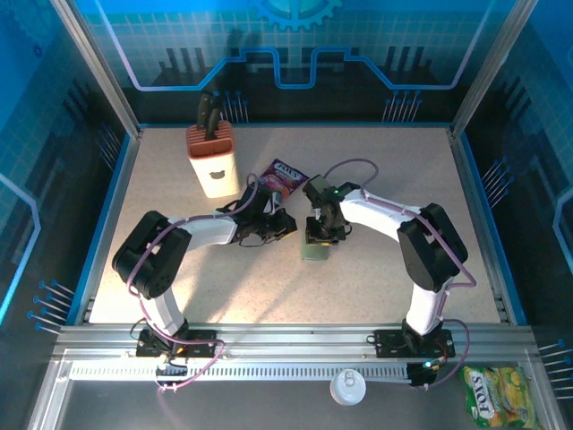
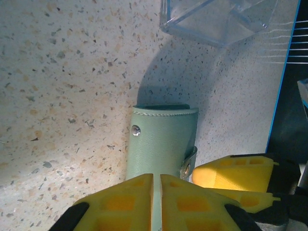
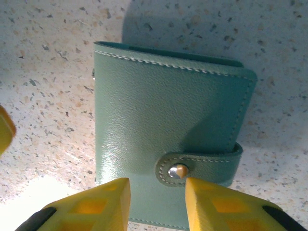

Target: Take the credit cards out of the card holder

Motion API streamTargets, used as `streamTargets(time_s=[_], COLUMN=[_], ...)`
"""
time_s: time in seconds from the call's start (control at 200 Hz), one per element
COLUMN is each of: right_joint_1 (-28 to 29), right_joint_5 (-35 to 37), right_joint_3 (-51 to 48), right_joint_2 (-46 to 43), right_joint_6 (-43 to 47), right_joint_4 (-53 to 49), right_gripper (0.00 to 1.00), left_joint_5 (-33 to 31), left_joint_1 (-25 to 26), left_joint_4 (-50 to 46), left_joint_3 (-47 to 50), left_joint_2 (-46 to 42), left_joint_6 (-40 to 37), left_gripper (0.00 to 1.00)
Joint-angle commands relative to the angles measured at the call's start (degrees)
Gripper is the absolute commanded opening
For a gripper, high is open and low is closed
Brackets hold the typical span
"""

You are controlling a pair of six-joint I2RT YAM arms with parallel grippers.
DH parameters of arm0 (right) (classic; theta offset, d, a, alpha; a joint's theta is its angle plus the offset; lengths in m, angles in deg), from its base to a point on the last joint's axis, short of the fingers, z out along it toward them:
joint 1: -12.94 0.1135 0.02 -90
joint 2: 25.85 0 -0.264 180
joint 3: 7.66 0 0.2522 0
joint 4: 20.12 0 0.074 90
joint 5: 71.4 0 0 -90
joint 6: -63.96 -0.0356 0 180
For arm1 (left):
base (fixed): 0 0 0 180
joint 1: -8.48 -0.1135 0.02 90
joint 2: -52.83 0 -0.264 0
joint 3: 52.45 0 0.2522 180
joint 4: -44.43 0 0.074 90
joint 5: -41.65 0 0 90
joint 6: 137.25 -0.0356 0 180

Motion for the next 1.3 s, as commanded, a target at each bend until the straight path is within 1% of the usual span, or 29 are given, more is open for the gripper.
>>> streamTargets(time_s=[0.0,0.44,0.66,0.79,0.896,1.001,1.171,1.296], right_joint_1=[0.9,0.9,0.8,0.6,0.5,0.2,-0.2,-0.4], right_joint_5=[1.7,4.3,3.7,3.0,2.7,1.8,1.3,0.5], right_joint_3=[2.4,3.6,3.2,1.9,0.7,-0.1,-1.6,-2.5], right_joint_2=[1.6,2.7,4.0,4.8,4.9,5.0,4.4,4.1], right_joint_6=[-0.6,-0.2,0.2,0.0,0.0,0.3,0.5,0.7], right_joint_4=[-2.5,-4.1,-2.9,-1.4,-0.4,0.3,1.4,2.4], right_gripper=[0.36,0.34,0.34,0.32,0.29,0.21,0.18,0.13], left_joint_5=[1.5,2.1,2.5,3.0,3.3,3.4,3.9,4.2], left_joint_1=[-0.3,-0.3,-0.3,-0.2,-0.1,0.1,1.3,2.2], left_joint_4=[0.9,0.2,0.0,0.0,0.2,0.4,0.8,0.9], left_joint_3=[1.0,0.3,0.0,-0.2,-0.2,-0.2,-0.8,-1.6], left_joint_2=[-2.0,-1.9,-1.9,-1.6,-1.4,-1.0,0.4,1.6], left_joint_6=[-1.5,-2.1,-2.1,-1.9,-1.6,-1.3,-0.5,0.2], left_gripper=[0.12,0.10,0.09,0.08,0.07,0.07,0.06,0.06])
